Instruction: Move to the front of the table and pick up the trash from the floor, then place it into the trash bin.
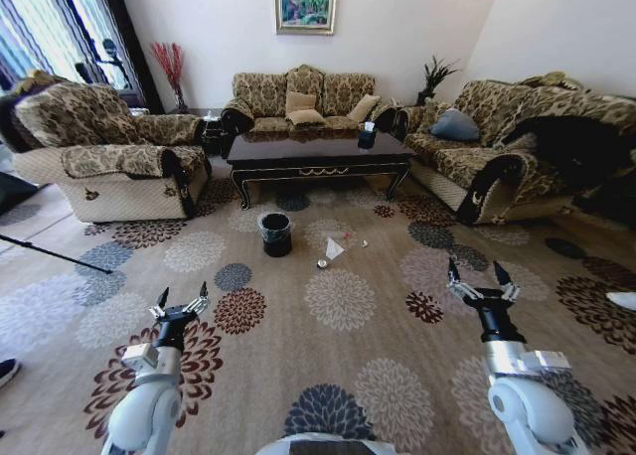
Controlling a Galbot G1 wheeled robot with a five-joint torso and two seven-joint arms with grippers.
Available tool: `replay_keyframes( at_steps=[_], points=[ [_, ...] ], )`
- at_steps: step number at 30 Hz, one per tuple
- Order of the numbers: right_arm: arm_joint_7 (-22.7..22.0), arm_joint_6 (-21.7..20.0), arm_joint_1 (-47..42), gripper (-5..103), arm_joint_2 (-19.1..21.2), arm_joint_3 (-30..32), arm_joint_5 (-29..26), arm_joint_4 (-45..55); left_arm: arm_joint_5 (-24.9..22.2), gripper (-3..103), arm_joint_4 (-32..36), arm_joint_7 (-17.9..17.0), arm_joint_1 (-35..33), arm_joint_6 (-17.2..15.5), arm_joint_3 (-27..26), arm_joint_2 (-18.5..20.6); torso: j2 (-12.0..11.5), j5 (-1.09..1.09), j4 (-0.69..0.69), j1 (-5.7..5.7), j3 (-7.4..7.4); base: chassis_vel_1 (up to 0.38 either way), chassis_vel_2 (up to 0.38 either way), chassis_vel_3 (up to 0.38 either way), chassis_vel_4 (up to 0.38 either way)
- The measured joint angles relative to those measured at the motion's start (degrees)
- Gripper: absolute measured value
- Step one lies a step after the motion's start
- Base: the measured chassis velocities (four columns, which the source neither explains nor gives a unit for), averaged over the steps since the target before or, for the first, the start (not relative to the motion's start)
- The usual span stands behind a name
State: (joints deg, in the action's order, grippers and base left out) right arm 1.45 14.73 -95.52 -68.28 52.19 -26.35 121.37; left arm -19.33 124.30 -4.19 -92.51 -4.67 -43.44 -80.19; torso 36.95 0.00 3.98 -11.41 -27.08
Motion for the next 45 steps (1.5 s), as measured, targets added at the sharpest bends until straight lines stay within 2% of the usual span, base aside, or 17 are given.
replay_keyframes(
  at_steps=[8, 10, 11, 12, 13, 16, 19, 23, 27, 29, 31, 45],
  points=[
    [0.2, -3.8, -1.2, 100, 1.2, -0.2, 0.3, 2.0, 0.5, 100, 0.1, 0.2, -0.1, 0.1, 0.0, -0.1, -1.9, 0.00, 0.00, 0.68, 1.23, 0.000, 0.000, 0.000, 0.000],
    [3.3, -3.8, -1.7, 100, 1.6, -0.1, 0.0, 2.3, 0.6, 100, 0.2, 0.2, -0.1, 0.1, 0.0, -0.1, -2.5, 0.00, 0.00, 0.92, 1.59, 0.000, 0.000, 0.000, 0.000],
    [6.4, -3.1, -2.0, 100, 1.8, -0.1, -0.3, 2.4, 0.6, 100, 0.3, 0.2, -0.2, 0.1, 0.0, -0.1, -2.8, 0.00, 0.00, 1.06, 1.82, 0.000, 0.000, 0.000, 0.000],
    [6.4, -3.1, -2.0, 100, 1.8, -0.1, -0.3, 2.4, 0.6, 100, 0.3, 0.2, -0.2, 0.1, 0.0, -0.1, -2.8, 0.00, 0.00, 1.06, 1.82, 0.000, 0.000, 0.000, 0.000],
    [9.8, -2.3, -2.2, 100, 1.9, 0.0, -0.5, 2.3, 0.6, 100, 0.3, 0.2, -0.2, 0.2, 0.0, -0.1, -3.2, 0.00, -0.01, 1.21, 2.05, 0.000, 0.000, 0.000, 0.000],
    [16.0, -1.2, -2.6, 100, 2.0, 0.4, -0.7, 2.2, 0.7, 100, 0.4, 0.3, -0.2, 0.2, 0.0, -0.2, -4.1, 0.00, 0.00, 1.60, 2.58, 0.000, 0.000, 0.000, 0.000],
    [17.2, -1.1, -2.7, 100, 1.8, 0.5, -0.7, 2.1, 0.7, 100, 0.5, 0.3, -0.3, 0.2, 0.0, -0.1, -4.7, 0.00, 0.00, 1.83, 2.94, 0.000, 0.000, 0.000, 0.000],
    [16.2, -1.4, -2.7, 100, 1.7, 0.6, -0.3, 2.2, 0.7, 100, 0.6, 0.3, -0.3, 0.2, -0.1, -0.1, -5.6, 0.00, 0.00, 2.12, 3.45, 0.000, 0.000, 0.000, 0.000],
    [9.8, -4.3, -2.9, 100, 1.5, 0.6, 1.4, 3.5, 1.0, 100, 0.9, 0.4, -0.6, 0.3, -0.1, -0.2, -6.9, 0.00, 0.00, 2.66, 4.26, 0.000, 0.000, 0.000, 0.000],
    [9.0, -4.8, -3.0, 100, 1.5, 0.6, 1.6, 3.7, 1.0, 100, 1.0, 0.4, -0.6, 0.3, -0.1, -0.2, -7.0, 0.00, 0.00, 2.71, 4.34, 0.000, 0.000, 0.000, 0.000],
    [6.3, -6.4, -3.2, 100, 1.5, 0.5, 3.1, 4.2, 1.2, 100, 1.2, 0.4, -0.7, 0.4, -0.1, -0.2, -7.8, 0.00, 0.00, 2.99, 4.83, 0.000, 0.000, 0.000, 0.000],
    [5.8, -6.9, -3.5, 100, 1.1, 0.1, 5.2, 4.3, 1.6, 100, 1.2, 0.5, -1.0, 0.6, -0.1, -0.4, -11.0, 0.00, 0.00, 4.17, 6.88, 0.000, 0.000, 0.000, 0.000]
  ],
)
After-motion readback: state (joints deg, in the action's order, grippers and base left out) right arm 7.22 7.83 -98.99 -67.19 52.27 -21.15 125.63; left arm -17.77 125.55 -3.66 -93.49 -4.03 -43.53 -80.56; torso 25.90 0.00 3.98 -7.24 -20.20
